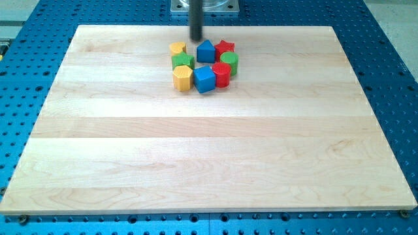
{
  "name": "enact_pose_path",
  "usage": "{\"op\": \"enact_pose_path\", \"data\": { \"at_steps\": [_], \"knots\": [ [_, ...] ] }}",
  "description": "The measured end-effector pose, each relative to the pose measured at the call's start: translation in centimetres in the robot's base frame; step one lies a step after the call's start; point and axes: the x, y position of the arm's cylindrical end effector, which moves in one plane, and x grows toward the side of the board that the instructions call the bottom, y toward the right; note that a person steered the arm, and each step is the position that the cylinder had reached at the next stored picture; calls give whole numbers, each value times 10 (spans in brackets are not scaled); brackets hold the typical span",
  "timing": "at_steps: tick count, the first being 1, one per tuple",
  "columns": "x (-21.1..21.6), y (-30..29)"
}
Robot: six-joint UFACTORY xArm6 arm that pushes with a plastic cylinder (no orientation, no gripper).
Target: Move the heart into the triangle
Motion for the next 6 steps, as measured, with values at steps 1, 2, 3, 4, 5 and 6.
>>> {"op": "enact_pose_path", "data": {
  "at_steps": [1,2,3,4,5,6],
  "knots": [
    [7,-40],
    [27,-70],
    [42,-45],
    [42,-19],
    [41,2],
    [11,2]
  ]
}}
